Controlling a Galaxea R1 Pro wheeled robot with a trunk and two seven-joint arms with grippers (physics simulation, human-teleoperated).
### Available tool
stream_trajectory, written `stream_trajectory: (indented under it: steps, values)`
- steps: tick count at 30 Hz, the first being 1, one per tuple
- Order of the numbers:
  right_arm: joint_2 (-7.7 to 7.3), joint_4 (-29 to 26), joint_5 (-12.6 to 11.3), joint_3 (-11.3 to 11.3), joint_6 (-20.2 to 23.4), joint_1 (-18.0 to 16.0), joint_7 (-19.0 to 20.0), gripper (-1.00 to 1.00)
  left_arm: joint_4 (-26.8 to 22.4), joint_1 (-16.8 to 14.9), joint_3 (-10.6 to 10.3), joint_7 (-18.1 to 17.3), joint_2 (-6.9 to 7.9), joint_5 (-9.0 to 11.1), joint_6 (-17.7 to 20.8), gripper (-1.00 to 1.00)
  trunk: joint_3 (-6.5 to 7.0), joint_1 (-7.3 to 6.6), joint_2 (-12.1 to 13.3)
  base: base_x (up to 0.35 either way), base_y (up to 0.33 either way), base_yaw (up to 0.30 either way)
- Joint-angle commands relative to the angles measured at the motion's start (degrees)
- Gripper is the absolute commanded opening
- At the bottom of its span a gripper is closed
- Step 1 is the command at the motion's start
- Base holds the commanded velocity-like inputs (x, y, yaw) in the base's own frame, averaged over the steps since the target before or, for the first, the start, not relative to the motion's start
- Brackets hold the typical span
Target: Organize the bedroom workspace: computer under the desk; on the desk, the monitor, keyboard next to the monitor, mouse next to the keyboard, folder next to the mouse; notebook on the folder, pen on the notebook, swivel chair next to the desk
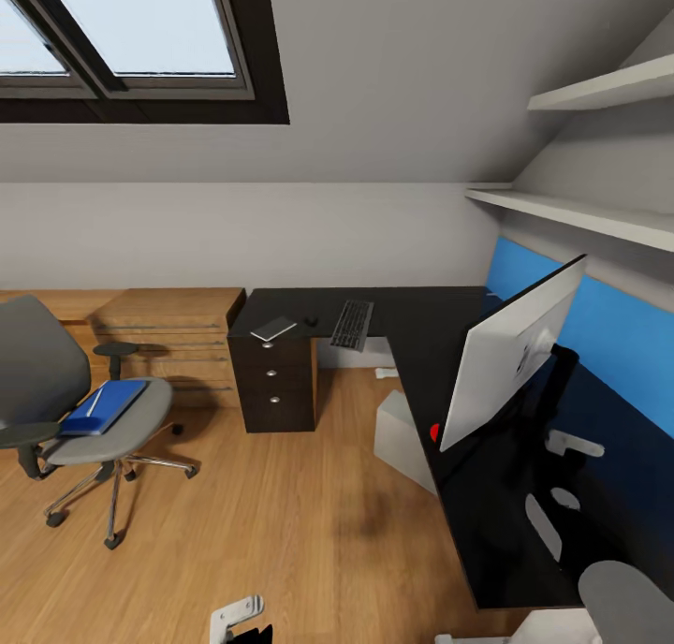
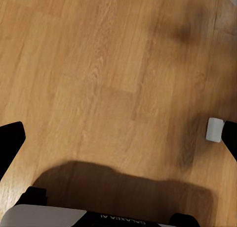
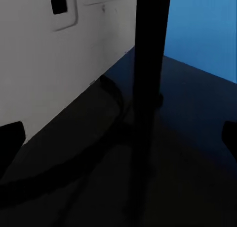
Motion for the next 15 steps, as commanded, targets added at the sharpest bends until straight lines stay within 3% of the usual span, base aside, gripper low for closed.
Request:
stream_trajectory:
  steps: [1,2,3,7,8,12,15]
  values:
    - [0.13,-2.99,-0.60,0.12,1.40,1.45,0.04,1.00,-0.10,-0.03,-0.14,0.50,0.03,0.60,0.14,1.00,-0.07,0.01,-0.05,0.000,0.000,0.000]
    - [0.31,-6.12,-0.64,0.11,3.23,2.99,0.04,1.00,-0.10,-0.03,-0.14,0.49,0.03,0.60,0.13,1.00,-0.07,0.01,-0.05,0.000,0.000,0.000]
    - [0.72,-12.87,-0.76,0.11,7.45,6.37,0.01,1.00,-0.10,-0.03,-0.14,0.50,0.03,0.60,0.10,1.00,-0.07,0.01,-0.05,0.000,0.000,0.000]
    - [1.98,-25.56,-0.89,0.11,17.02,12.72,-0.23,1.00,-0.10,-0.03,-0.14,0.52,0.03,0.60,0.08,1.00,-0.07,0.01,-0.05,0.000,0.000,0.000]
    - [4.24,-35.49,-0.88,-0.04,29.69,16.72,-2.02,1.00,-0.10,-0.03,-0.14,0.52,0.03,0.60,0.02,1.00,-0.07,0.01,-0.05,0.032,0.034,0.000]
    - [5.57,-39.79,-1.05,-0.07,38.51,18.03,-5.52,1.00,-0.10,-0.03,-0.14,0.52,0.03,0.57,-0.06,1.00,-0.07,0.01,-0.05,0.111,0.112,0.000]
    - [5.98,-41.10,-0.98,0.32,41.19,18.41,-7.04,1.00,-0.10,-0.03,-0.17,0.52,0.03,0.54,-0.09,1.00,-0.07,0.01,-0.05,0.186,0.184,0.000]
